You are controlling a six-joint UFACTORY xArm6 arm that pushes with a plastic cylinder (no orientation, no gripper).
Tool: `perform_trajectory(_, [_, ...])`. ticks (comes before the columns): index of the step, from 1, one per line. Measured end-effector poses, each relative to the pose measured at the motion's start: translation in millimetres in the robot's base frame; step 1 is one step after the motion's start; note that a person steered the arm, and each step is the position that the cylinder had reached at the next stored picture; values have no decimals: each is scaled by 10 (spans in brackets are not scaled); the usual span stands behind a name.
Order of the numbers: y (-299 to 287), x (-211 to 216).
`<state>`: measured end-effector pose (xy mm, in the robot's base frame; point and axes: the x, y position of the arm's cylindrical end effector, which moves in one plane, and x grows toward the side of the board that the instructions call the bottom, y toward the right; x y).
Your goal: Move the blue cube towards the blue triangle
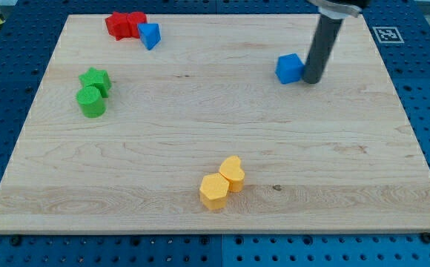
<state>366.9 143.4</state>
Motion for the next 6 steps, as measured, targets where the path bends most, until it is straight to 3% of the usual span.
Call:
perform_trajectory(3, [-838, -533])
perform_trajectory(6, [-1213, -401])
